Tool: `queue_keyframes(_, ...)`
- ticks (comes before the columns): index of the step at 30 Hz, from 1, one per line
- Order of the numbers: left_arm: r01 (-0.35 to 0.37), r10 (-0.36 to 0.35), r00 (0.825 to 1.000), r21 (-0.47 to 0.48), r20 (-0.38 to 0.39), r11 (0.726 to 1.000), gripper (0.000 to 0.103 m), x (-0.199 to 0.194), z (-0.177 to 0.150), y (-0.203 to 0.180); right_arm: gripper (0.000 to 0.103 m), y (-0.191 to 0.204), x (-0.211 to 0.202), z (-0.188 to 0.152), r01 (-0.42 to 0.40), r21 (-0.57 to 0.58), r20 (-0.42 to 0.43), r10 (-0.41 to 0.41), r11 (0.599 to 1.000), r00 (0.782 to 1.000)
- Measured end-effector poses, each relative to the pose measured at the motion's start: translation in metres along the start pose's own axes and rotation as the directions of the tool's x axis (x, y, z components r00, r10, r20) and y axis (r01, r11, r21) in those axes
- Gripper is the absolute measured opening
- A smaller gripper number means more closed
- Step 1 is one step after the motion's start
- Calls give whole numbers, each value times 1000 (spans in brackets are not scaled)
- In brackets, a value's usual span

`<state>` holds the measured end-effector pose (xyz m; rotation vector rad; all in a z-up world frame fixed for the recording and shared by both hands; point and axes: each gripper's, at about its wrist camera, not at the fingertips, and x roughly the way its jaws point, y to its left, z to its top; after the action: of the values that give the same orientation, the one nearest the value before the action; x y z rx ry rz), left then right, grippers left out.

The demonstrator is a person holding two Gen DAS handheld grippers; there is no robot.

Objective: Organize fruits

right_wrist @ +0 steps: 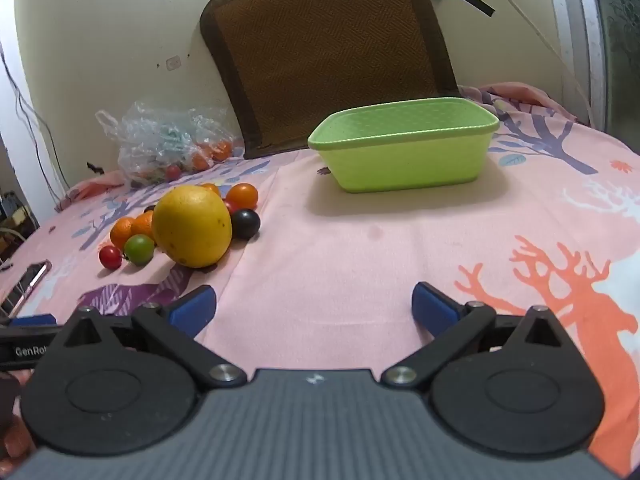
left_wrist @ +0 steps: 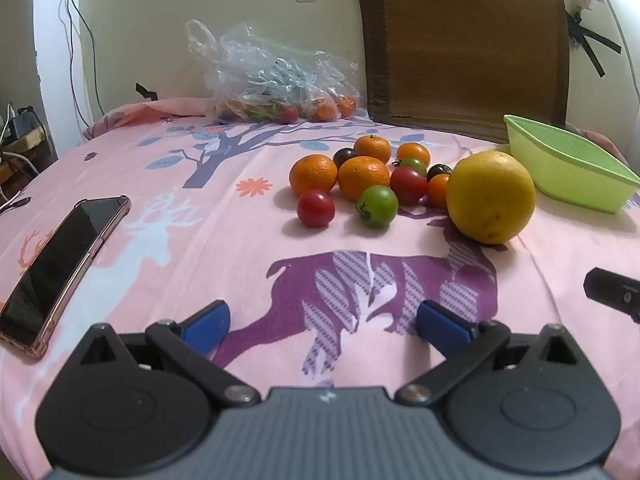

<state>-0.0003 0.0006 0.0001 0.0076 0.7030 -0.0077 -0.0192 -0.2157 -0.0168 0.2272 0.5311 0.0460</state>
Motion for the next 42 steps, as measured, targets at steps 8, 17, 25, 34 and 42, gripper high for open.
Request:
queue_keyframes(8,42,-42,999,40,11,998,103,-1,1,2,103,-3,0,-2,0,-10,5,0,1000,1000)
queue_keyframes(17,134,-138,990,103,25,986,103,-5,0,14,103,2,2,-1,21,-35,-7,-21,999,1000)
queue_keyframes(25,208,-218,965,76,144,975,95,0,14,26,98,13,-2,5,-52,-108,64,60,993,996)
queue_keyframes(34,257,-254,950,6,180,966,85,-4,9,42,60,35,53,58,-273,-124,23,278,954,960)
queue_keyframes(42,343,-330,918,-23,218,939,82,-9,5,54,54,46,35,43,-349,-176,-16,352,920,936)
